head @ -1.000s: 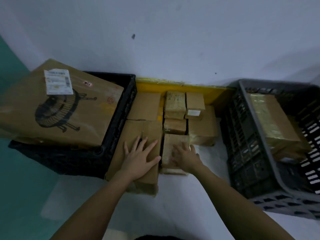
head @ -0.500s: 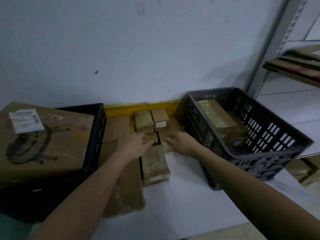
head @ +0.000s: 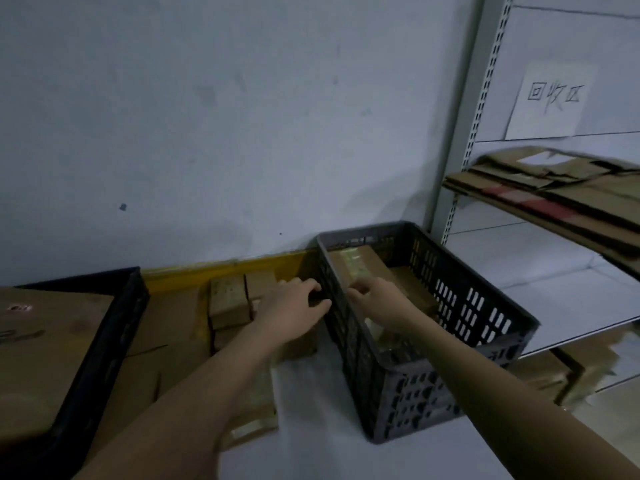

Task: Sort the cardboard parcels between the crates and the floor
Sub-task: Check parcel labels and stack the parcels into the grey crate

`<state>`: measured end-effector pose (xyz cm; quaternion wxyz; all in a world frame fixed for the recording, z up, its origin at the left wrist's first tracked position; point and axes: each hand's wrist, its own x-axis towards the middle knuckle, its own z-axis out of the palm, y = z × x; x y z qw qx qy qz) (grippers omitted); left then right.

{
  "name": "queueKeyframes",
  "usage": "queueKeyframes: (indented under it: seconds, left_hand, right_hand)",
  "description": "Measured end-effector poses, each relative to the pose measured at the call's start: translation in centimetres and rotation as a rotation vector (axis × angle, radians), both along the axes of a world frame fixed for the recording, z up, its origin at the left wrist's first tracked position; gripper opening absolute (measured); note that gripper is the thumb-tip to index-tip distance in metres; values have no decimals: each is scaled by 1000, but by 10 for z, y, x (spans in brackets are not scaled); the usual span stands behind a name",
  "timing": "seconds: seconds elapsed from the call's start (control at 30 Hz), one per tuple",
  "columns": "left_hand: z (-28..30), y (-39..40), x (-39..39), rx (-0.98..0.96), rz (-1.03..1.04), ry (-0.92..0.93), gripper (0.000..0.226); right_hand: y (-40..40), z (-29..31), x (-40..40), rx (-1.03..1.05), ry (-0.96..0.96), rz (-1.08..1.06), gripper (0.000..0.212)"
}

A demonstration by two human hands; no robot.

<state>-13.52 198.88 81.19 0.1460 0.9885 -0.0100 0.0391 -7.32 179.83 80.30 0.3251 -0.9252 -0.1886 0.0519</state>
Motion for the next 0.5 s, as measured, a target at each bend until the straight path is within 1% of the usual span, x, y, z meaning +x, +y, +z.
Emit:
queueKeyframes:
  seconds: [0.1,0.23,0.33,0.4,0.5]
  left_hand:
    - [-11,-42,31,-56,-7,-9,45]
    - [-32,-98,72,-179,-50,32,44]
    - [-47,-135,101,-210,-41,56,42]
    - [-55,-154,119,-215,-18,90,46]
    - [-74,-166,142,-168,44,118,58]
  right_hand:
    - [-47,-10,28,19,23,-79,26]
    - [-113,-25,70,6,46,-176,23]
    - [-156,-40,100,-9,115,-254,20]
    - [-176,-52,120,-4,172,-266,25]
    - [-189,-68,146,9,237,-232,28]
